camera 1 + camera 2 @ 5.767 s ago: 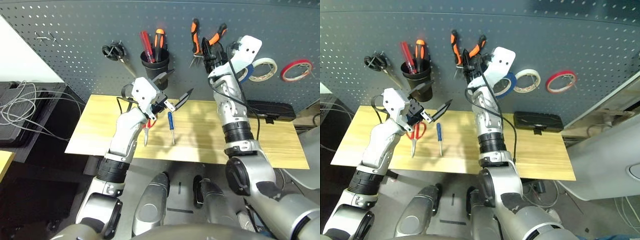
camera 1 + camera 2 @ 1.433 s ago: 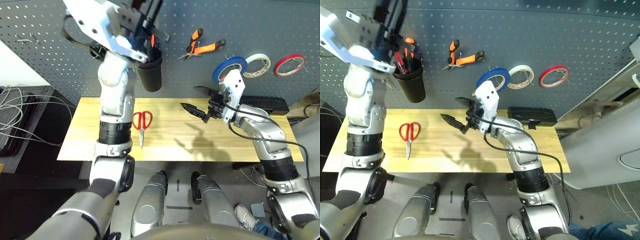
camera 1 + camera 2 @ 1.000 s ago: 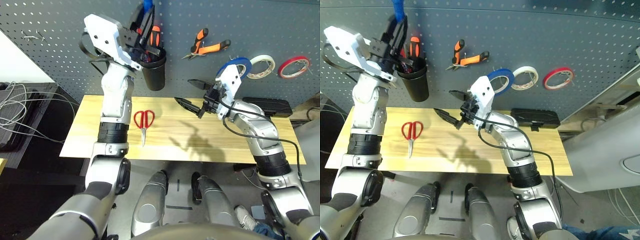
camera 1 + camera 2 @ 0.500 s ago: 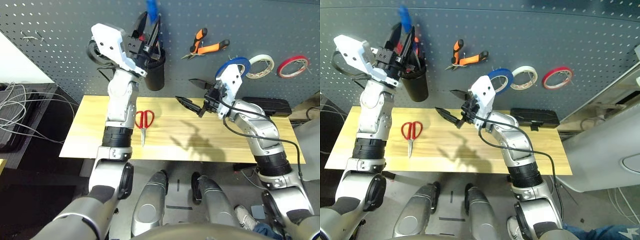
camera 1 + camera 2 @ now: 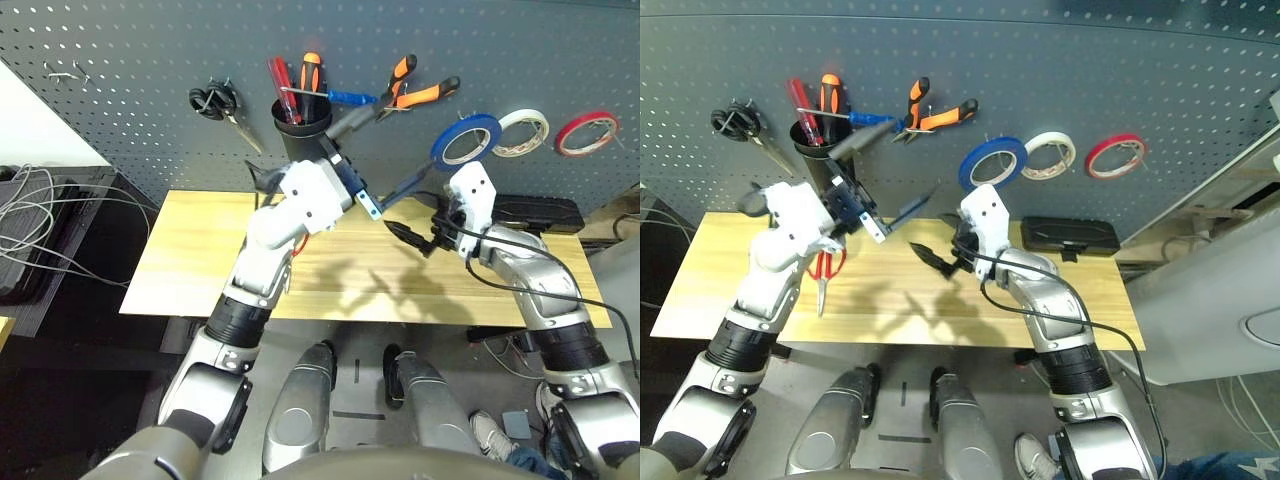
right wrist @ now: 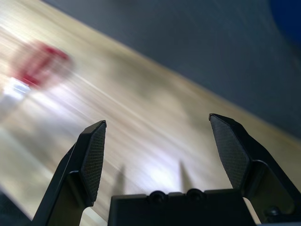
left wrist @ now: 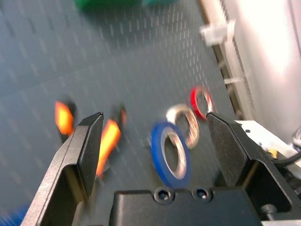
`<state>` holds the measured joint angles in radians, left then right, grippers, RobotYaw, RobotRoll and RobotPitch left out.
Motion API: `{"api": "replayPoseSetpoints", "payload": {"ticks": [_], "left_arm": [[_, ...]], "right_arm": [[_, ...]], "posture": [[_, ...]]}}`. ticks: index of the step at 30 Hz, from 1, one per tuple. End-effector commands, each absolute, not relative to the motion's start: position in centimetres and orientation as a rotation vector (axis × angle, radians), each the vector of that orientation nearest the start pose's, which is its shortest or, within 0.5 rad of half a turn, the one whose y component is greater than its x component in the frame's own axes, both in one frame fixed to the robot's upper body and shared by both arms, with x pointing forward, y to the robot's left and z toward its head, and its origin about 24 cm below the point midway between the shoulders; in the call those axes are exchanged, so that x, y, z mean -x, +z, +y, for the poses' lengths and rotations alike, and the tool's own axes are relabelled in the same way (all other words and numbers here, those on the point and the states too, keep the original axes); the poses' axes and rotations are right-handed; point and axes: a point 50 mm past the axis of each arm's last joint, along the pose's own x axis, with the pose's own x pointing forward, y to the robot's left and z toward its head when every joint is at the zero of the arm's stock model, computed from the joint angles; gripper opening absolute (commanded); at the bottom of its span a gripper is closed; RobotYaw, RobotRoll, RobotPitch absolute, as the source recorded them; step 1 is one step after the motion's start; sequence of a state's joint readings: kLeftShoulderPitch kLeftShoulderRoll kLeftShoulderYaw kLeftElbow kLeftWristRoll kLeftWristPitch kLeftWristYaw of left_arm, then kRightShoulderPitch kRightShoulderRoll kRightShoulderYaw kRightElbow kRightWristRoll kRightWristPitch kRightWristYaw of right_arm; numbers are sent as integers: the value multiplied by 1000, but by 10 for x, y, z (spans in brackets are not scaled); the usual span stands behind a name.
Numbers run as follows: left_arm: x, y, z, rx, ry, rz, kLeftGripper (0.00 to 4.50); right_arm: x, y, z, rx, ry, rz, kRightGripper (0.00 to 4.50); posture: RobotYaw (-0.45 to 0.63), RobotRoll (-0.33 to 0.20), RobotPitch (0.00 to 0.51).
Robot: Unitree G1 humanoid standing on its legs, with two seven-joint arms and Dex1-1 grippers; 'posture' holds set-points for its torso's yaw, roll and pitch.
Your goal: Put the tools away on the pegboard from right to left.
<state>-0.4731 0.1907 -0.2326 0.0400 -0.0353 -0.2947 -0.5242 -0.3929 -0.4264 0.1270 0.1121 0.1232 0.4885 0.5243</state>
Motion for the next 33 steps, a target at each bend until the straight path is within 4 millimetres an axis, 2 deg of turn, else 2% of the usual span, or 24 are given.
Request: {"api": "replayPoseSetpoints", "payload": {"ticks": [1, 6, 10, 14, 17, 20, 22, 26, 30, 33], "left_arm": [[-291, 145, 66, -355, -876, -518, 4477], [-298, 123, 74, -360, -845, -398, 4477], [-300, 123, 77, -351, -820, -395, 4477], [-303, 139, 80, -371, -770, -464, 4477], [-307, 163, 85, -516, -688, -587, 4477], [-311, 180, 90, -587, -616, -664, 4477], [-313, 196, 96, -610, -553, -722, 4477], [-316, 212, 102, -687, -496, -770, 4477], [-319, 220, 105, -843, -484, -785, 4477], [-322, 224, 108, -860, -464, -781, 4477]], "right_arm": [[-312, 77, -173, 292, 554, 355, 4500], [-310, 76, -167, 279, 571, 362, 4500], [-312, 78, -166, 276, 575, 349, 4500], [-313, 81, -165, 270, 579, 341, 4500], [-314, 86, -160, 264, 595, 320, 4500], [-315, 93, -156, 250, 604, 286, 4500], [-320, 104, -148, 128, 585, 248, 4500], [-326, 115, -139, -60, 553, 251, 4500], [-326, 117, -132, -66, 569, 254, 4500], [-326, 121, -127, -80, 588, 241, 4500]], "posture": [[84, 0, 241], [85, 0, 245], [85, 0, 244], [87, 0, 243], [88, 0, 242], [90, 0, 242], [91, 0, 241], [93, 0, 241], [102, 0, 241], [104, 0, 241]]}}
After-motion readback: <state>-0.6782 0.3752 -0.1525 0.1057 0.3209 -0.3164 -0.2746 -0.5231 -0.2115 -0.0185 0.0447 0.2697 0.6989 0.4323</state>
